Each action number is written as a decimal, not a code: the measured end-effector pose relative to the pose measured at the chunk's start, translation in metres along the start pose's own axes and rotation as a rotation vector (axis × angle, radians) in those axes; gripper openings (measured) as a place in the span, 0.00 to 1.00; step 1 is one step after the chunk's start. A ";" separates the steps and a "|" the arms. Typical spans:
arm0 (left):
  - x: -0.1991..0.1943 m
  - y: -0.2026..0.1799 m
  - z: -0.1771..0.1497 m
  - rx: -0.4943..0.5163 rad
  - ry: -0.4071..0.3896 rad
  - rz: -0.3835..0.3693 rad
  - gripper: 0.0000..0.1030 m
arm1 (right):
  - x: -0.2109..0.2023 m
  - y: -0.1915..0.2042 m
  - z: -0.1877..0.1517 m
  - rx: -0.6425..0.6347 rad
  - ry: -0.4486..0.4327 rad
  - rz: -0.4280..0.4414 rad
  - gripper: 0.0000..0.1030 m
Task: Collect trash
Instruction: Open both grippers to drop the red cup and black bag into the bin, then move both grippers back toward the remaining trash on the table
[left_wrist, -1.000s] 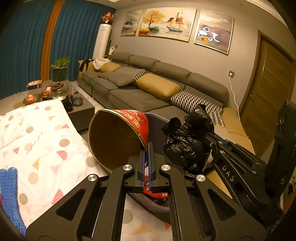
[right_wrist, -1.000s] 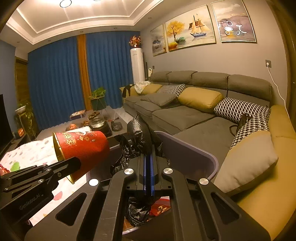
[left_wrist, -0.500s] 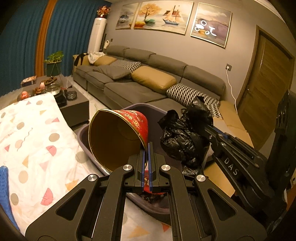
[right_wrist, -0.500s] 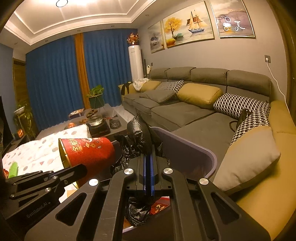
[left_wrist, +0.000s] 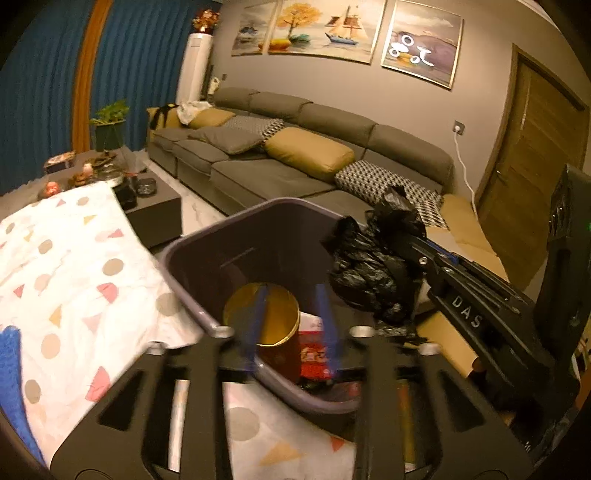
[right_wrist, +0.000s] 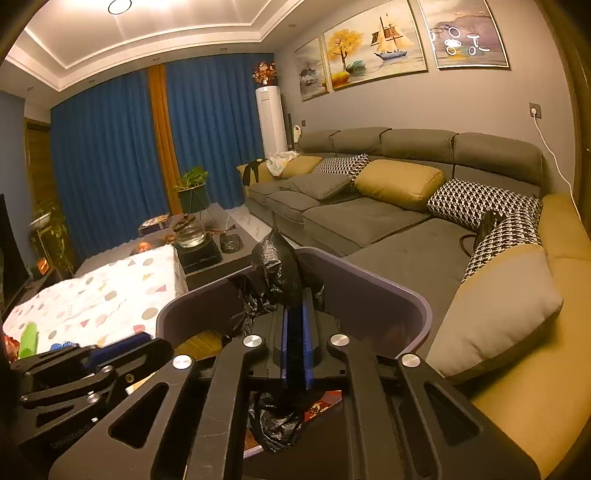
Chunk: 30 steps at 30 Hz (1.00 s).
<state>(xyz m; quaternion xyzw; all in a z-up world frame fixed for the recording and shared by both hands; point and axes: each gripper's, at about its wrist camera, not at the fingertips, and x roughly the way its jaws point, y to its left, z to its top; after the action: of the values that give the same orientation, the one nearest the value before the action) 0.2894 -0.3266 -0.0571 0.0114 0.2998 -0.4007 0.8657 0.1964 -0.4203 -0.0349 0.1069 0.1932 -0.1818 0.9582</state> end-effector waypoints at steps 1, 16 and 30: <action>-0.003 0.002 -0.001 -0.007 -0.008 -0.001 0.47 | 0.000 -0.001 0.000 0.005 0.000 0.001 0.21; -0.098 0.023 -0.033 -0.064 -0.161 0.288 0.91 | -0.046 0.015 -0.014 -0.035 -0.069 0.008 0.69; -0.223 0.068 -0.090 -0.162 -0.260 0.568 0.92 | -0.110 0.073 -0.043 -0.085 -0.089 0.145 0.82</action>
<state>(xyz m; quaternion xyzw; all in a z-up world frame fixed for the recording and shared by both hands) 0.1797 -0.1040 -0.0280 -0.0255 0.2024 -0.1159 0.9721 0.1162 -0.3084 -0.0187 0.0716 0.1500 -0.1080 0.9802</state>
